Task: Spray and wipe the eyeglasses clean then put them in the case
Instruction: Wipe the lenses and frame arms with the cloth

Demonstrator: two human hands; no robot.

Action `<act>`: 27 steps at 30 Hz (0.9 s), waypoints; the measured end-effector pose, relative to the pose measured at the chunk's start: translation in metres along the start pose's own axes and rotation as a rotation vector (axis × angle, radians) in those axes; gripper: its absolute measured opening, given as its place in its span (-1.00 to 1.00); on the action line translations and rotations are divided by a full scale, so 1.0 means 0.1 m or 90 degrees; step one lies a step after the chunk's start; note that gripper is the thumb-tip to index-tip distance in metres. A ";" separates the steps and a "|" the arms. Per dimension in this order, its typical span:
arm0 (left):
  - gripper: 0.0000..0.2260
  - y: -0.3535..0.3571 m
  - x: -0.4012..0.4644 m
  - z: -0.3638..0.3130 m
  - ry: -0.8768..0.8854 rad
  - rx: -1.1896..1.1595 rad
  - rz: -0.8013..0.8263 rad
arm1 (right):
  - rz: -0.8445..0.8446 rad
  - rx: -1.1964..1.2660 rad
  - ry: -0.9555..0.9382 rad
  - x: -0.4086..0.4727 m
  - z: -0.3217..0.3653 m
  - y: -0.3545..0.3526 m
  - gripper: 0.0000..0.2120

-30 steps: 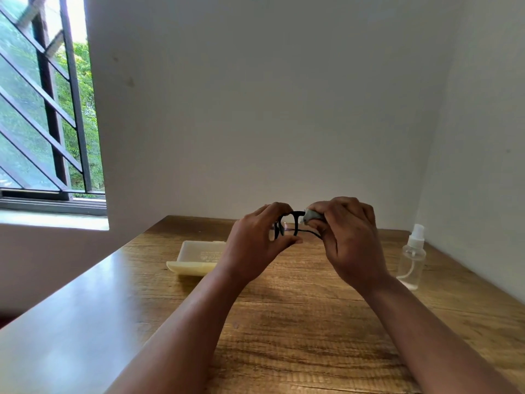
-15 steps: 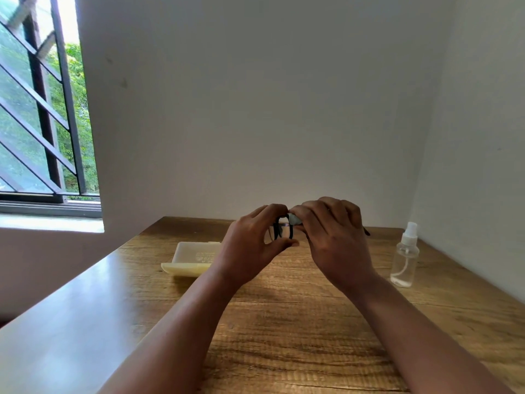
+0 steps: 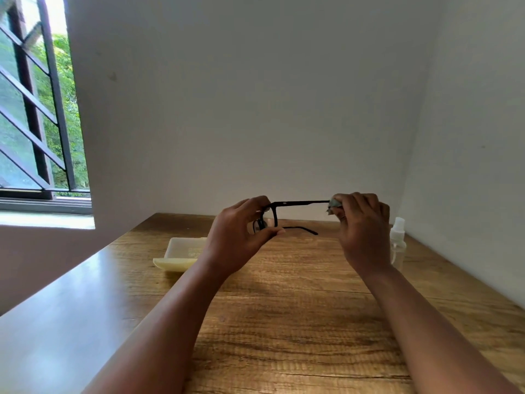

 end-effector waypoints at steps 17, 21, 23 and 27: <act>-0.51 0.00 0.01 -0.01 0.019 0.048 0.000 | 0.000 0.031 0.040 -0.01 -0.07 0.00 -0.80; -0.52 0.06 -0.01 -0.06 0.035 0.060 0.021 | -0.015 0.037 -0.039 0.01 0.18 -0.12 -0.85; -0.52 0.07 -0.02 -0.06 0.044 0.071 0.033 | -0.024 0.038 -0.089 0.02 0.34 -0.19 -0.86; -0.53 0.09 -0.02 -0.07 0.055 0.086 0.057 | -0.033 0.021 -0.172 0.01 0.62 -0.28 -0.80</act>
Point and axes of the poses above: each hand's wrist, its own x-axis towards the middle knuckle, its own y-axis out of the palm, z = x × y, the point moved 8 cm from there along x, towards the middle knuckle, and after that the axes turned 10 degrees about -x, right-handed, at the moved point
